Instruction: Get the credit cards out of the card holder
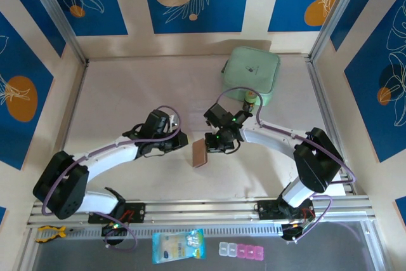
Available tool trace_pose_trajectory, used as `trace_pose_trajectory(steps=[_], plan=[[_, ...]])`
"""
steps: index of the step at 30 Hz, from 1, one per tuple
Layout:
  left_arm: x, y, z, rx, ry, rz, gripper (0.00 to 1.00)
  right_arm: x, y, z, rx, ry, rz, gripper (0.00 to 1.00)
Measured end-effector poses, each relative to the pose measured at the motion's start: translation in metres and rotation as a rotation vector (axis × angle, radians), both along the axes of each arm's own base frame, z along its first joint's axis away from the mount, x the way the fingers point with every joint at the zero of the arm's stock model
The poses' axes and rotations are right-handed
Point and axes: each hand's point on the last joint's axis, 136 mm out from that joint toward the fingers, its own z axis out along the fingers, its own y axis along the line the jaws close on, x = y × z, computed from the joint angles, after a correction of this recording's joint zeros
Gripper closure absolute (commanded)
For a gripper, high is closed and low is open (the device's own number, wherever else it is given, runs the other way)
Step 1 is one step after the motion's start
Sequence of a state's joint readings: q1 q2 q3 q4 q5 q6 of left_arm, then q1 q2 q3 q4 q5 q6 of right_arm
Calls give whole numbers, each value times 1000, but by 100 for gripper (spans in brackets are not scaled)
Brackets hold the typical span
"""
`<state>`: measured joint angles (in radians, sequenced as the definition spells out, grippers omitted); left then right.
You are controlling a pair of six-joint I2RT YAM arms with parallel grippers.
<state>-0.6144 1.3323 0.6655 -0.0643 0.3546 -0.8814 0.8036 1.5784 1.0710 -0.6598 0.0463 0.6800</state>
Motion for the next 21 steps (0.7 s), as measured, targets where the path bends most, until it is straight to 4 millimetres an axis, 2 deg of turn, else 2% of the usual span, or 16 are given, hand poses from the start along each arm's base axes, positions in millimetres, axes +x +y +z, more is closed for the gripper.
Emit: trace_pose_trajectory(steps=[7,21], plan=[[0,1,1,-3,-4,1,86,-1,8,12,-2,-19,21,89],[-9,8,-9,14,5,-8,85,6,27,30,-8,-42,55,89]])
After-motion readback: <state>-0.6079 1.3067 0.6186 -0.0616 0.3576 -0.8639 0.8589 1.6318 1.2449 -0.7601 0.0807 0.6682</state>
